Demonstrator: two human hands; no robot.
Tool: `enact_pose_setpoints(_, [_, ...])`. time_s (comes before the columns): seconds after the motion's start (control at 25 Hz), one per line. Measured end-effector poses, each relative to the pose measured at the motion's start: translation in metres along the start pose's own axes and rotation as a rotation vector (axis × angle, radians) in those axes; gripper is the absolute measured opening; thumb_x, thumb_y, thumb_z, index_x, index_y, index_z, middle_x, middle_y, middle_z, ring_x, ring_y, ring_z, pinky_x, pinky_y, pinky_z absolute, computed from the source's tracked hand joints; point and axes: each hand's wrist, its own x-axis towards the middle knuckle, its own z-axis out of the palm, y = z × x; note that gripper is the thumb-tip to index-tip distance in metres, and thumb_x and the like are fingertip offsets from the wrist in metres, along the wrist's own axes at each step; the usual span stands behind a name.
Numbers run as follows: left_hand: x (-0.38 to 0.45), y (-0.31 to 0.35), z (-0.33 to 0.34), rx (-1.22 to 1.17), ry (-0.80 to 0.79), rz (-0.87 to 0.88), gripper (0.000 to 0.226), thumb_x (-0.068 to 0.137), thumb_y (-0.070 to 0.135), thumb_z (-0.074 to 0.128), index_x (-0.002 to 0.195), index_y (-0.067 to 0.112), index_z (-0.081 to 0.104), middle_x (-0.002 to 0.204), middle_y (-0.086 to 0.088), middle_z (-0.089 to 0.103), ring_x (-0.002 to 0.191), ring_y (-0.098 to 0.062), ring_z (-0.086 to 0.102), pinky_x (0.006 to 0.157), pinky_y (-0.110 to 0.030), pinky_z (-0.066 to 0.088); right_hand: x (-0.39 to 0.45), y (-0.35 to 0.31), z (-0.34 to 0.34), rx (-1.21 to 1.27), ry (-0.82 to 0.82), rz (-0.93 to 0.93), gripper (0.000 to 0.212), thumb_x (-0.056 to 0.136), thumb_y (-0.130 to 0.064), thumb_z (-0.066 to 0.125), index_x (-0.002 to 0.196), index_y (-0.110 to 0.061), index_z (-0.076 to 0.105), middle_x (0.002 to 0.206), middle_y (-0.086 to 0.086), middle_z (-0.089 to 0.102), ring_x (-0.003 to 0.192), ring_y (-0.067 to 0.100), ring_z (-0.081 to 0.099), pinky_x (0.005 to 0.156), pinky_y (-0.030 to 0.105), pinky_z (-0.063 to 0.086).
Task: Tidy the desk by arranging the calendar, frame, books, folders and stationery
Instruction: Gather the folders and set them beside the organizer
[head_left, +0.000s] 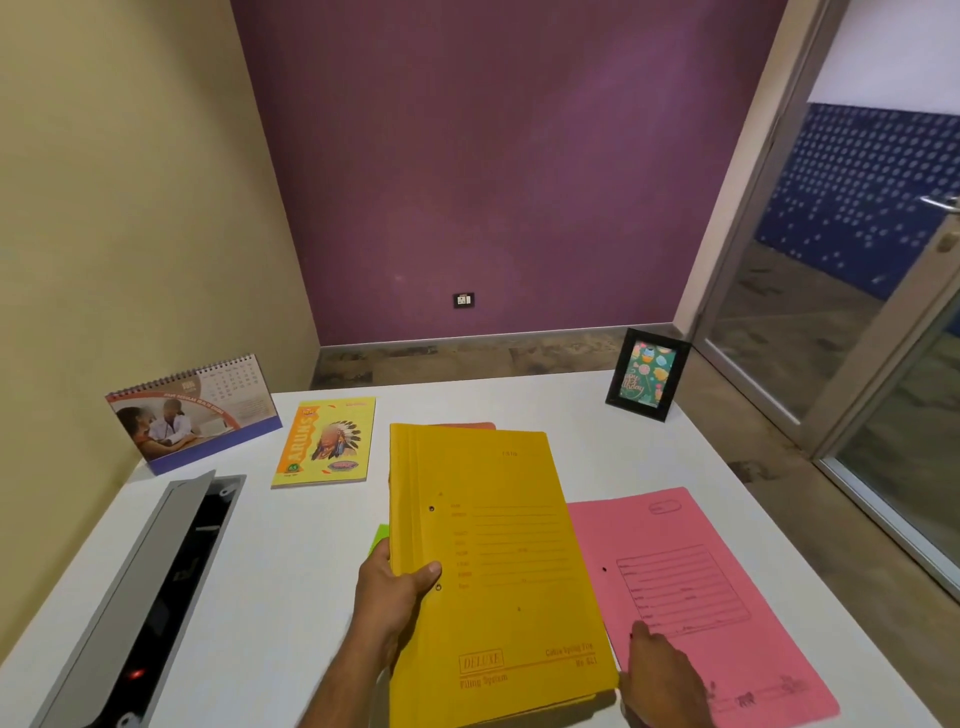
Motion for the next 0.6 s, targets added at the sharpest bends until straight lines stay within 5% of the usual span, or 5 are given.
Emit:
enact_pose_setpoints(0.16, [-0.002,0.001,0.0,-0.019,0.015,0.0,0.05,0.085,0.006,0.075,0.129,0.021,0.054,0.113,-0.008,0.072,0.102,-0.033,0.069,0.092,-0.059,0.054,0.004,-0.002,0.005,-0.03,0.112,-0.08,0.057,0.086,-0.023,0.055,0.137,-0.016,0.03,0.107,0.003,0.066,0.097,0.022,0.067,0.083,0.033,0.052])
enact_pose_setpoints(0.24, [-0.004,0.002,0.0,-0.022,0.025,0.004,0.05,0.085,0.007,0.075,0.129,0.021,0.054,0.113,-0.008,0.071,0.101,-0.033,0.068,0.091,-0.058,0.054,0.007,-0.002,0.006,-0.089,0.23,-0.173,0.058,0.089,-0.021,0.053,0.143,-0.016,0.033,0.087,-0.001,0.067,0.074,0.017,0.066,0.07,0.032,0.055])
enact_pose_setpoints(0.36, [-0.005,0.005,-0.002,-0.028,0.022,0.002,0.05,0.086,0.007,0.074,0.13,0.022,0.053,0.115,-0.008,0.07,0.103,-0.033,0.068,0.093,-0.059,0.053,0.009,0.008,0.0,-0.158,0.423,-0.299,0.035,0.077,-0.021,0.075,0.111,-0.014,0.074,0.058,0.001,0.065,0.04,0.014,0.056,0.041,0.024,0.047])
enact_pose_setpoints(0.48, [-0.005,0.007,-0.004,-0.026,0.003,0.003,0.048,0.088,0.008,0.071,0.13,0.022,0.053,0.116,-0.008,0.07,0.104,-0.033,0.067,0.093,-0.059,0.053,0.006,0.014,-0.02,0.008,0.426,-0.185,0.038,0.068,-0.007,0.081,0.104,-0.018,0.075,0.077,-0.002,0.074,0.047,0.006,0.054,0.045,0.018,0.044])
enact_pose_setpoints(0.6, [-0.007,0.01,0.001,-0.002,-0.012,0.018,0.04,0.093,0.011,0.067,0.127,0.025,0.053,0.117,-0.006,0.07,0.104,-0.029,0.068,0.093,-0.057,0.054,0.003,0.003,-0.042,0.098,0.545,-0.167,0.024,0.072,-0.006,0.078,0.095,-0.015,0.076,0.055,-0.011,0.057,0.036,0.0,0.031,0.037,0.015,0.024])
